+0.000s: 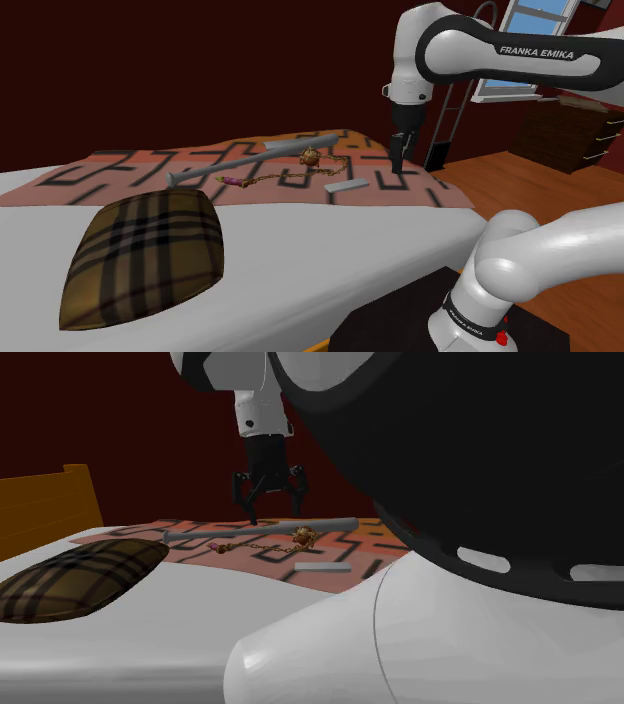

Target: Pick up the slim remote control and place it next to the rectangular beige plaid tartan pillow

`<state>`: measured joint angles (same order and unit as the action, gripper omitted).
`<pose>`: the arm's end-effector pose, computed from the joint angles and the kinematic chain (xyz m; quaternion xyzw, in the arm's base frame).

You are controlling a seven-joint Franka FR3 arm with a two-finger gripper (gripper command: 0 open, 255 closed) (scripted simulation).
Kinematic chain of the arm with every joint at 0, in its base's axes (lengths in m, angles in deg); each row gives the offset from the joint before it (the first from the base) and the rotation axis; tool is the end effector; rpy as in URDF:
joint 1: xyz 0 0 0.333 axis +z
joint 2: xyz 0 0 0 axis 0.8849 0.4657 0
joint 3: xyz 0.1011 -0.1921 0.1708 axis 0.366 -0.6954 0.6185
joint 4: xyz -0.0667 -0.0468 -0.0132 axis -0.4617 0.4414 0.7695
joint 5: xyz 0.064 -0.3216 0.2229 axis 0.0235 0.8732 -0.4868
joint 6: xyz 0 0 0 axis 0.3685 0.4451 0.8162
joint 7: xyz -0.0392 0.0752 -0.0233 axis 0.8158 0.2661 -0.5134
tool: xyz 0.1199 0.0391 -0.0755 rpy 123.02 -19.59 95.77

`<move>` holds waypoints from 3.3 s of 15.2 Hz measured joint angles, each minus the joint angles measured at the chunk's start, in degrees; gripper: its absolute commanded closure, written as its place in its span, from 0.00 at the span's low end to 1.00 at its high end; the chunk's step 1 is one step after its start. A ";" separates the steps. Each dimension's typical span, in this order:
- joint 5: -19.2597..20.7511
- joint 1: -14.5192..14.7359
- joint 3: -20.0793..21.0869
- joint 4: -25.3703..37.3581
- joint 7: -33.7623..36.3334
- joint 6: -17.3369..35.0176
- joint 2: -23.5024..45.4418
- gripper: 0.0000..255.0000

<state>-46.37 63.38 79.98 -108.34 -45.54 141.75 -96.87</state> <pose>0.3178 0.0092 0.5180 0.9957 0.0573 -0.0644 0.0333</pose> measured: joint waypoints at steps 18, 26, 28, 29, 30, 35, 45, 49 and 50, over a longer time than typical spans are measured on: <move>10.16 2.00 -21.11 -3.32 -34.91 26.19 17.88 0.00; 4.88 5.09 -29.53 4.29 -54.34 37.75 35.73 0.00; 2.06 5.58 -30.67 7.16 -59.55 39.46 40.50 0.00; 0.33 5.62 -31.16 8.54 -62.36 40.71 43.30 0.00; -1.22 5.51 -31.46 9.81 -65.10 41.48 45.58 0.00; -10.01 3.22 -30.51 19.67 -78.15 43.10 58.56 0.00; -15.63 0.33 -28.12 23.29 -85.31 47.67 67.54 0.00; -15.84 0.30 -28.09 23.01 -85.45 48.19 67.80 0.00; -15.87 0.29 -28.09 23.00 -85.49 48.23 67.83 0.00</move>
<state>-62.24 63.67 51.89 -85.34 -131.02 189.98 -29.04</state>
